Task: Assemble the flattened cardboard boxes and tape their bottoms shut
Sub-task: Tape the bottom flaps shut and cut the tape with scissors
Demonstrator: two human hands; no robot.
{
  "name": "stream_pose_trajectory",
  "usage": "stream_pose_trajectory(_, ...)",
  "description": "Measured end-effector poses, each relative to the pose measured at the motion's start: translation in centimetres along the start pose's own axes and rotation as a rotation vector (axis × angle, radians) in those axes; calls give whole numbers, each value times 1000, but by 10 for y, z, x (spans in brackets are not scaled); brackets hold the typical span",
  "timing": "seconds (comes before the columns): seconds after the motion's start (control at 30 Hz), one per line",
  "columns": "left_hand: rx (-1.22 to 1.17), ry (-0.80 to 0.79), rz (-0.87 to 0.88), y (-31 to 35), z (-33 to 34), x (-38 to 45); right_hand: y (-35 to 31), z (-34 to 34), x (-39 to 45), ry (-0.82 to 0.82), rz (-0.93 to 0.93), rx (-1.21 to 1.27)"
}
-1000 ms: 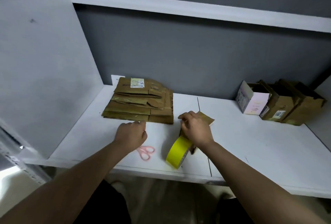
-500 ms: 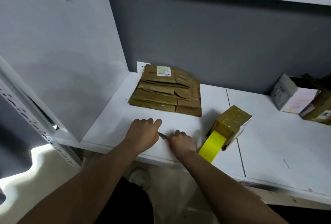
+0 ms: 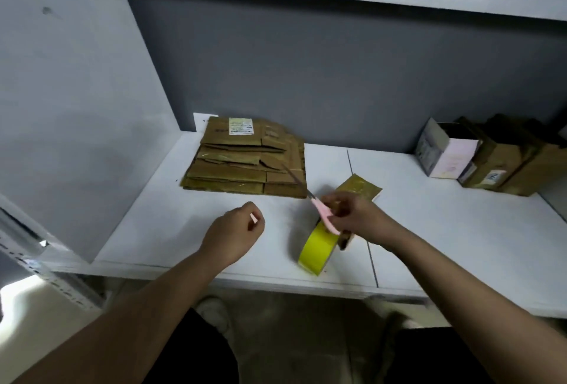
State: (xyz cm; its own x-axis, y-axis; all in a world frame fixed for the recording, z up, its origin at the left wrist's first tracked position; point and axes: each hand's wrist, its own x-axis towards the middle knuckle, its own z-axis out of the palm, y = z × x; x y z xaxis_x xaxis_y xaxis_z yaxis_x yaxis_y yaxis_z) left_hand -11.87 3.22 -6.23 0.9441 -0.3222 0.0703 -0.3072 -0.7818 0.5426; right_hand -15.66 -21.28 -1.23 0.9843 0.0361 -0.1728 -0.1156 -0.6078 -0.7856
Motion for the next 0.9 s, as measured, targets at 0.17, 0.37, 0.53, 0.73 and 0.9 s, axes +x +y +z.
stream_pose_trajectory(0.17,-485,-282,-165,47,50,31,56,-43,-42,-136,121,146)
stream_pose_trajectory(0.37,-706,-518,-363,85,79,54,93,-67,-65,-323,304,90)
stream_pose_trajectory(0.53,-641,-449,-355,87,95,62,105,-68,-63,-371,346,56)
stream_pose_trajectory(0.73,-594,-466,-344,87,93,61,108,-61,-51,-363,342,53)
stream_pose_trajectory(0.9,-568,-498,-343,85,89,58,116,-55,-43,-376,333,83)
